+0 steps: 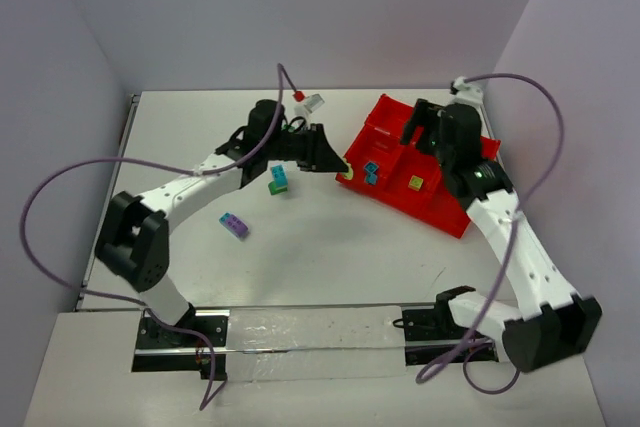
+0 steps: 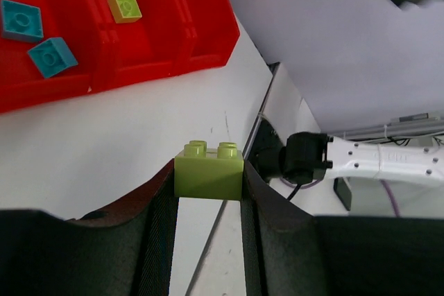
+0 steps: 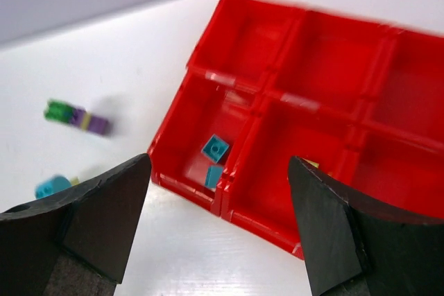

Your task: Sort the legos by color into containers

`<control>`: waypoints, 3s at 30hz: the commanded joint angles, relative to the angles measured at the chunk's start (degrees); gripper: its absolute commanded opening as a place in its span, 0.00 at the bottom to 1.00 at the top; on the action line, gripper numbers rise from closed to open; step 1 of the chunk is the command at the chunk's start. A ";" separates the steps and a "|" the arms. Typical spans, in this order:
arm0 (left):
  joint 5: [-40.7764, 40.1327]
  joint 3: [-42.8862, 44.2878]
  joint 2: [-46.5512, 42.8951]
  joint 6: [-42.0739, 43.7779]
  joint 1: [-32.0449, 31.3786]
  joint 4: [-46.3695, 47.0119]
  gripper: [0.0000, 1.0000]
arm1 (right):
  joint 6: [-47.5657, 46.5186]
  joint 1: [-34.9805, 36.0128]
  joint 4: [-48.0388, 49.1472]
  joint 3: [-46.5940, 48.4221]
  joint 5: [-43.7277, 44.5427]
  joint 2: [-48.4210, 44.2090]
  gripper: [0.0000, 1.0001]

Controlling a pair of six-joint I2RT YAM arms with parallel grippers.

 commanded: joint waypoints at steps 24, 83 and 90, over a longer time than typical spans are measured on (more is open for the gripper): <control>-17.93 55.97 45.10 -7.60 -13.60 -13.74 0.81 | 3.43 -1.89 -10.38 -7.90 7.80 -31.11 0.87; -71.96 13.20 18.45 -10.74 -3.69 -37.15 0.69 | 4.64 -1.92 -5.50 -11.41 -4.59 -26.08 0.87; -69.82 11.17 16.97 -9.83 -2.59 -34.49 0.36 | 4.84 -1.89 -5.39 -11.33 -4.85 -26.10 0.87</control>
